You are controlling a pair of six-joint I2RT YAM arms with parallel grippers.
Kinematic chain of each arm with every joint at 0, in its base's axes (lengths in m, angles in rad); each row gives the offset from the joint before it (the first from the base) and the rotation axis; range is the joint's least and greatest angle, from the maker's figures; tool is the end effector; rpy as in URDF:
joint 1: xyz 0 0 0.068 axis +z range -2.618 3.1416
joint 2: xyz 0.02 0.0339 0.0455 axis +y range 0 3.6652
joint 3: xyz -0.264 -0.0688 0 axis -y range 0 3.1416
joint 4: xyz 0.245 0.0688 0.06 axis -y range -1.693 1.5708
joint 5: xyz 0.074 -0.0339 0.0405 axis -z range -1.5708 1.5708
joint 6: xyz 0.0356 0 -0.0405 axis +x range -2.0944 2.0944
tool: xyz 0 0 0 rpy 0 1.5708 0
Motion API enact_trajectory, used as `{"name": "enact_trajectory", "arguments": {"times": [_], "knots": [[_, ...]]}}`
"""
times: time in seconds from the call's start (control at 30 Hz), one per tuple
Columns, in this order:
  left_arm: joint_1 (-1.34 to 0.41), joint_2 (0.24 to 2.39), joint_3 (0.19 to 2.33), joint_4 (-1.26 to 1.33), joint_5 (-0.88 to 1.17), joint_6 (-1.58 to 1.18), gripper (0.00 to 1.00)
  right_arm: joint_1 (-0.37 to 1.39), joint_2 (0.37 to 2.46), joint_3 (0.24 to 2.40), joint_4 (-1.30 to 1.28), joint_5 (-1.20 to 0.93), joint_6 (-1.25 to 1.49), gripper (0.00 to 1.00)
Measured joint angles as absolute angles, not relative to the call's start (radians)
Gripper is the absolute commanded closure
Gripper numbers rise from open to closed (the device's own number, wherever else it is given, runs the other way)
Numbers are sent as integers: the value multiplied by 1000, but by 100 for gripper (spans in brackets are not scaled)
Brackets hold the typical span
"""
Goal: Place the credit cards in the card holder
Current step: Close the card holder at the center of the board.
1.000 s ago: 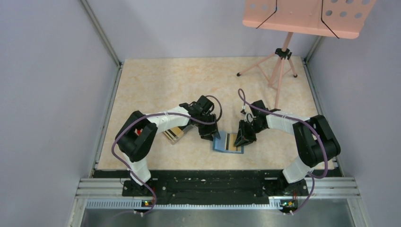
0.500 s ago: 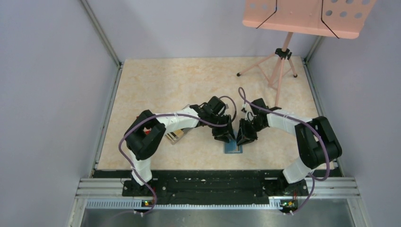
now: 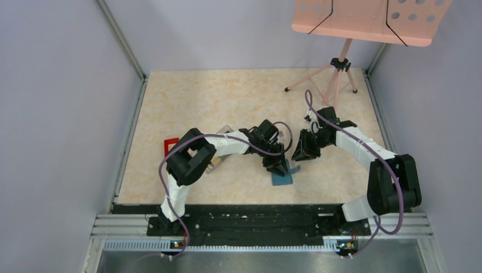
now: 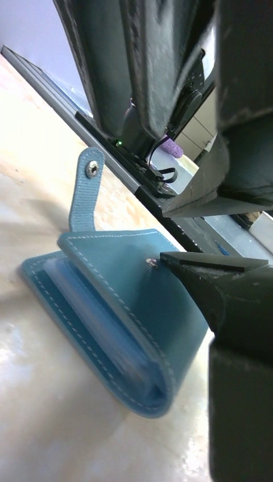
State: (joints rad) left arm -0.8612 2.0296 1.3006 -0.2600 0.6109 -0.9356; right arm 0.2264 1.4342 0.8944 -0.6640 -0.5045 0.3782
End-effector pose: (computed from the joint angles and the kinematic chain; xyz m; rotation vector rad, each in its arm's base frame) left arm 0.2557 -0.3291 0.1456 -0.1585 -2.7818 1.1945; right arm 0.2522 0.0758 0.2024 0.0794 2.8238 0.8502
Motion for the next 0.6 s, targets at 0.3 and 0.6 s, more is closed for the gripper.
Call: {"name": "enact_trajectory", "arguments": {"times": [0.3,0.6], "knots": [[-864,2067,1335,-258,617,-936,71,226,1557,895,-621,-592,358,81],[-864,2070,1348,-273,596,-929,61,226,1683,895,-531,-671,371,83]]}}
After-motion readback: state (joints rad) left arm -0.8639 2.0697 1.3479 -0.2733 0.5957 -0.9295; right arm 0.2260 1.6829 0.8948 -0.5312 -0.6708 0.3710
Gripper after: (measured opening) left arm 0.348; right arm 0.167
